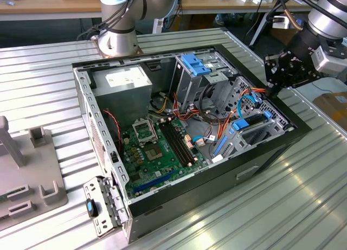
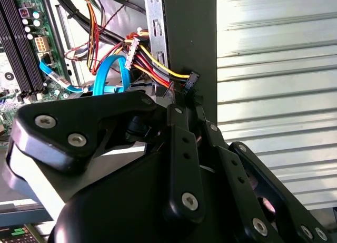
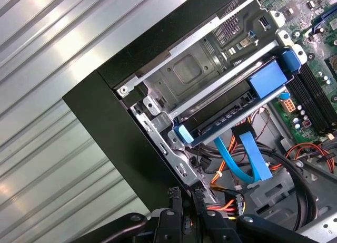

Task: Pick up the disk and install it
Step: 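Insert the first disk wire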

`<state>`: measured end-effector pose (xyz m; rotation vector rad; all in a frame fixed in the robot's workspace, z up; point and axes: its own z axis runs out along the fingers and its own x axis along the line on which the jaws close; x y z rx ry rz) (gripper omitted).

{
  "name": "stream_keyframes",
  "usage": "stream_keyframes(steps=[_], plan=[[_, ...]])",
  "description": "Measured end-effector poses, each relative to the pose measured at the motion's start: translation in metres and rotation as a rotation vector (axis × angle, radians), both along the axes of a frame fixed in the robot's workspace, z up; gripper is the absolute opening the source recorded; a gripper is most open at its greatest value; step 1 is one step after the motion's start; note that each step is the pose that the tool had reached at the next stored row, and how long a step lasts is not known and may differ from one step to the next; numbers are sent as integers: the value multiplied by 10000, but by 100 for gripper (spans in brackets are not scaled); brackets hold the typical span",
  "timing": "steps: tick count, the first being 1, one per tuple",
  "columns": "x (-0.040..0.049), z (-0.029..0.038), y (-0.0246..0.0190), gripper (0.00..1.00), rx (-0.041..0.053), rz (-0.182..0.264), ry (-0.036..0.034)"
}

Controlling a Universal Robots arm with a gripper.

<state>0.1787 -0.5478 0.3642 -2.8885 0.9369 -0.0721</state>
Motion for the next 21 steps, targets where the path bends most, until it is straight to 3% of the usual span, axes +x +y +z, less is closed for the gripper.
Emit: stream_keyframes(steps=[9, 16, 21], plan=[[-2, 1, 0, 16, 2, 0, -4], [-2, 97, 0, 16, 1, -1, -10], [-5, 101, 0, 16, 0, -6, -11]])
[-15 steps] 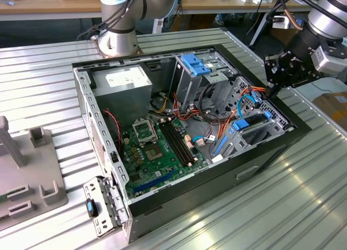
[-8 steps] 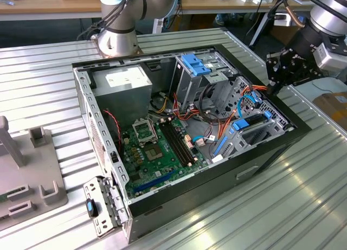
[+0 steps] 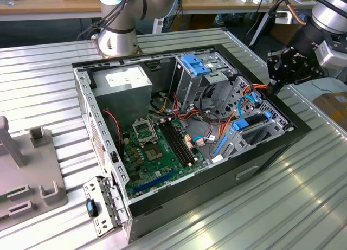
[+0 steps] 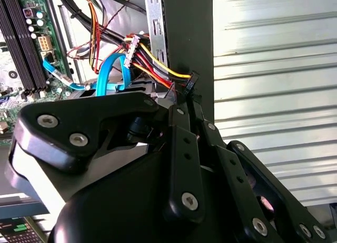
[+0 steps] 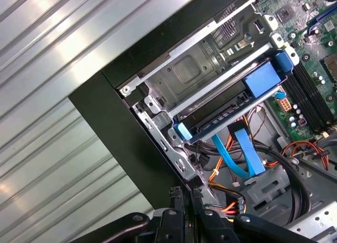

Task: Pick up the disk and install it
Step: 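Insert the first disk wire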

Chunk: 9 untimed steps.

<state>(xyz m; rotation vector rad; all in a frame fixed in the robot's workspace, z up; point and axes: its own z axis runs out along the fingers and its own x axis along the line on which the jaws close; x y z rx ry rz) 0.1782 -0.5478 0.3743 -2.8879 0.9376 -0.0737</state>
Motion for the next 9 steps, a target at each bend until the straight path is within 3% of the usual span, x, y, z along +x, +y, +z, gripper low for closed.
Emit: stream_keyframes(steps=[9], plan=[[-37, 0, 0, 16, 0, -906, 0]])
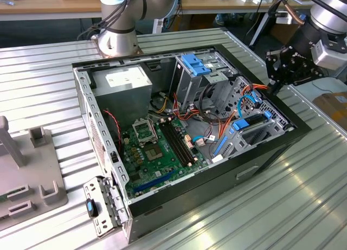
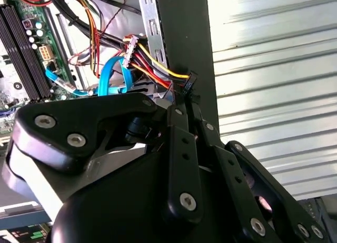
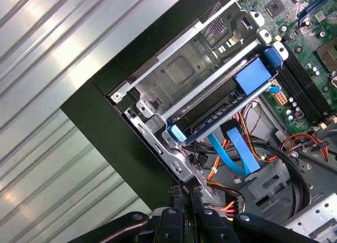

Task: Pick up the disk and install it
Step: 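Insert the first disk wire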

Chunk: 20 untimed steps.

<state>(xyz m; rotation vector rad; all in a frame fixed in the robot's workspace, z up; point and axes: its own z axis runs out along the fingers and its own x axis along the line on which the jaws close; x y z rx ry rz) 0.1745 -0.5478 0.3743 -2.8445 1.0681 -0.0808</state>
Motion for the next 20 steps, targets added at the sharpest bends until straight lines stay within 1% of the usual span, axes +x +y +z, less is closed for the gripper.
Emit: stream_keyframes(steps=[3, 5, 7, 12, 15, 16, 18, 19, 20], plan=[[-7, 0, 0, 16, 0, -691, 0], [-19, 0, 0, 16, 1, -920, 0], [-39, 0, 0, 16, 1, -1287, 1], [-41, 0, 0, 16, 0, -1307, 0], [-77, 0, 0, 16, 0, -1347, -3], [-104, 0, 0, 16, 0, -1426, -4], [-113, -1, 0, 16, 1, -1574, -3], [-114, 0, 0, 16, 0, -1756, -4], [-115, -1, 0, 16, 1, -2064, -3]])
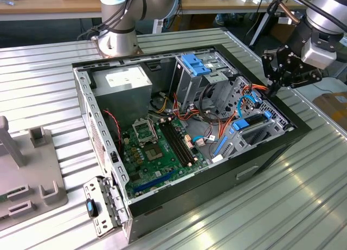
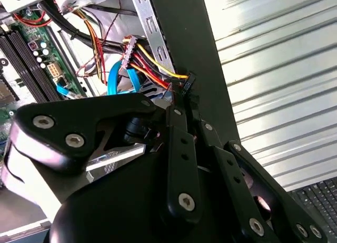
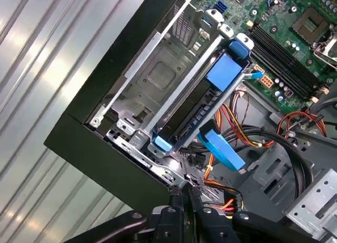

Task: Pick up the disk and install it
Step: 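Insert the first disk wire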

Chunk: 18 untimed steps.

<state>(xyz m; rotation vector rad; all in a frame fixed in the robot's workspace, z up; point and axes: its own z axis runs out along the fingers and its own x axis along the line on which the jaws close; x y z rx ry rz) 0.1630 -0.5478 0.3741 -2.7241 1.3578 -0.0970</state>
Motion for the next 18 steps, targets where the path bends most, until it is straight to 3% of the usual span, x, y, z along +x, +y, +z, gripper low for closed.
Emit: stream_keyframes(steps=[2, 4, 9, 12, 18], plan=[[0, -4, 0, 16, -1, -888, 0], [0, -9, 0, 16, -1, -2131, 1], [-8, -8, 0, 16, -1, -2632, 0], [-12, -9, 0, 16, 0, -2635, 0], [-143, -9, 0, 16, 0, -2691, -4]])
